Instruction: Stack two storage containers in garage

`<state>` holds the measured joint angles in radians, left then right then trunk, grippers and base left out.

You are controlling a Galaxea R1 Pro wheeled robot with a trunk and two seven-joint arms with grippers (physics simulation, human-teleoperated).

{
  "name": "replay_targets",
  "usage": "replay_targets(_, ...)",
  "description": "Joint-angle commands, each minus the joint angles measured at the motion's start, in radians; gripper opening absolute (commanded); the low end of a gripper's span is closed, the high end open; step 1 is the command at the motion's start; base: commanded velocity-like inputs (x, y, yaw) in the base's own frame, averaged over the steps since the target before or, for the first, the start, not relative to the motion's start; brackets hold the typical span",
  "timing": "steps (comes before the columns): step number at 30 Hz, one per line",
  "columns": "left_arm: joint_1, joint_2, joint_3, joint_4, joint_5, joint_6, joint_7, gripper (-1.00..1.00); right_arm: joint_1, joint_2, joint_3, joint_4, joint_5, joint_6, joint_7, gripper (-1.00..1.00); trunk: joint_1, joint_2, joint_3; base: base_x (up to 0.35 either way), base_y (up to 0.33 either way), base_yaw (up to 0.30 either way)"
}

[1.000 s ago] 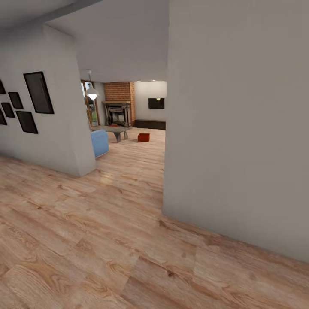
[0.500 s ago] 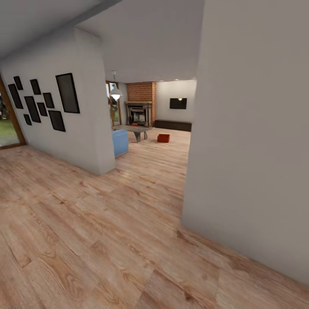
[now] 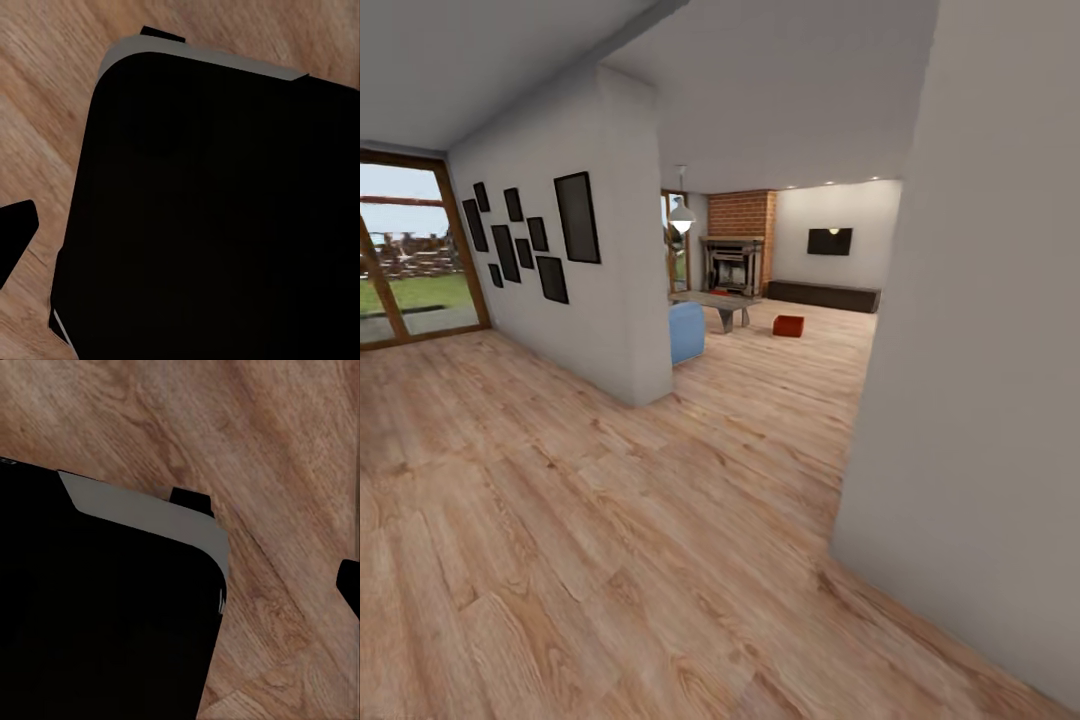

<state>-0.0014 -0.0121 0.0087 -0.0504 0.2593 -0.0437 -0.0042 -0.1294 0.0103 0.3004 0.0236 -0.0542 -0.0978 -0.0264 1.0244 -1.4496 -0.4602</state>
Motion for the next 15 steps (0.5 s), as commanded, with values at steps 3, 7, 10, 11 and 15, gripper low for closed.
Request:
replay_targets(3, 0.000, 0.000, 0.000, 0.000, 0.005, -0.002, 0.000, 1.00, -0.001, 0.000, 0.008, 0.003, -0.006, -0.005, -0.003, 1.00, 0.001, 0.000, -0.001, 0.321, 0.000, 0.300)
replay_targets(7, 0.000, 0.000, 0.000, 0.000, 0.005, -0.002, 0.000, 1.00, -0.001, 0.000, 0.007, 0.003, -0.006, -0.005, -0.003, 1.00, 0.001, 0.000, -0.001, 0.321, 0.000, 0.300)
replay_targets(10, 0.000, 0.000, 0.000, 0.000, 0.005, -0.002, 0.000, 1.00, -0.001, 0.000, 0.007, 0.003, -0.006, -0.005, -0.003, 1.00, 0.001, 0.000, -0.001, 0.321, 0.000, 0.300)
replay_targets(11, 0.000, 0.000, 0.000, 0.000, 0.005, -0.002, 0.000, 1.00, -0.001, 0.000, 0.007, 0.003, -0.006, -0.005, -0.003, 1.00, 0.001, 0.000, -0.001, 0.321, 0.000, 0.300)
replay_targets(15, 0.000, 0.000, 0.000, 0.000, 0.005, -0.002, 0.000, 1.00, -0.001, 0.000, 0.007, 0.003, -0.006, -0.005, -0.003, 1.00, 0.001, 0.000, -0.001, 0.321, 0.000, 0.300)
